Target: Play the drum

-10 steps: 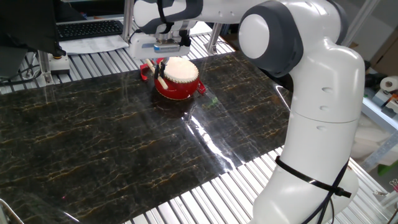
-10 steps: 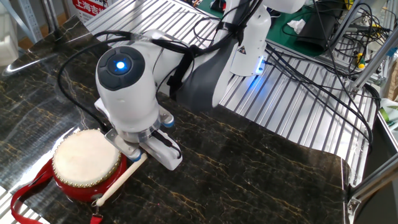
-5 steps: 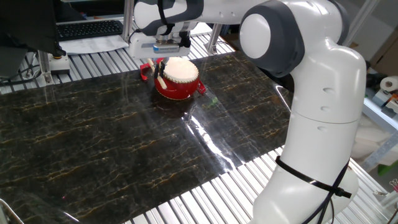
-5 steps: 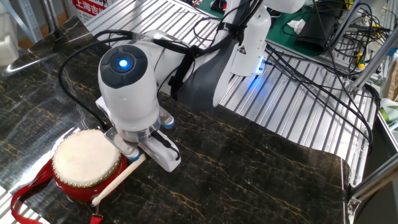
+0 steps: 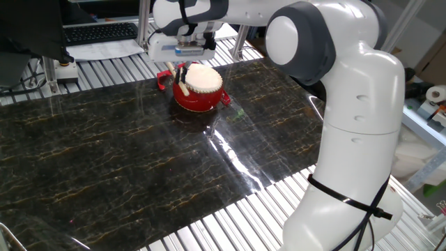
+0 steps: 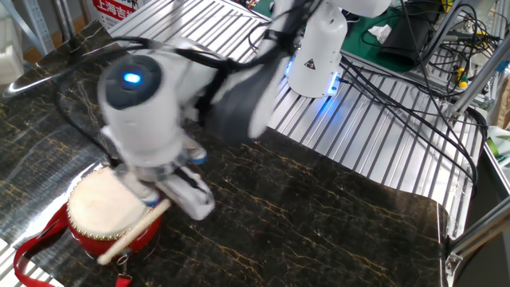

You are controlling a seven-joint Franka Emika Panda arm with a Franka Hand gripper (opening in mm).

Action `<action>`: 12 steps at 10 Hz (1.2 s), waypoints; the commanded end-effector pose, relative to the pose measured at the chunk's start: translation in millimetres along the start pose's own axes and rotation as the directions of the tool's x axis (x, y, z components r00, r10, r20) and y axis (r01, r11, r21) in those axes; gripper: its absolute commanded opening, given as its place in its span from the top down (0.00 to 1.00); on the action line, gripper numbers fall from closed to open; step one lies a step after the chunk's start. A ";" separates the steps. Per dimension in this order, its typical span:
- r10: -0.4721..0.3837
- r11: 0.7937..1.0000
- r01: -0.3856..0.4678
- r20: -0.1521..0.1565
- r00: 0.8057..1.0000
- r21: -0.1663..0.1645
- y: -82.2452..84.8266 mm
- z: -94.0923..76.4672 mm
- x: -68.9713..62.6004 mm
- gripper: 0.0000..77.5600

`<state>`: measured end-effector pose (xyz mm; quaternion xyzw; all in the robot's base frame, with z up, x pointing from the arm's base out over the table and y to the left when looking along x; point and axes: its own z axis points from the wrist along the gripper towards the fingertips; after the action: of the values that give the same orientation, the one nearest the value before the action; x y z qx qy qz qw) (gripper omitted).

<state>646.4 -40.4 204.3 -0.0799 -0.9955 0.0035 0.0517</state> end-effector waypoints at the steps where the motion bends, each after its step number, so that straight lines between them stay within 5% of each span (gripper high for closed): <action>1: -0.011 1.000 0.011 0.020 1.000 -0.009 -32.2 -17.4 -29.9 0.99; 5: 0.004 1.000 -0.005 0.026 1.000 0.003 -40.6 -28.7 -28.4 0.99; 8: 0.016 1.000 -0.017 0.034 0.999 0.024 -59.8 -20.1 -31.5 0.99; 10: 0.054 0.996 -0.056 0.027 0.998 0.065 -64.2 -19.7 -34.5 0.99; 11: 0.066 0.991 -0.069 0.029 0.997 0.117 -64.6 -19.9 -34.9 0.99; 12: 0.068 0.991 -0.070 0.017 0.998 0.112 -64.7 -19.9 -35.0 0.99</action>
<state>670.9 -106.4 222.1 -0.1007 -0.9927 0.0491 0.0442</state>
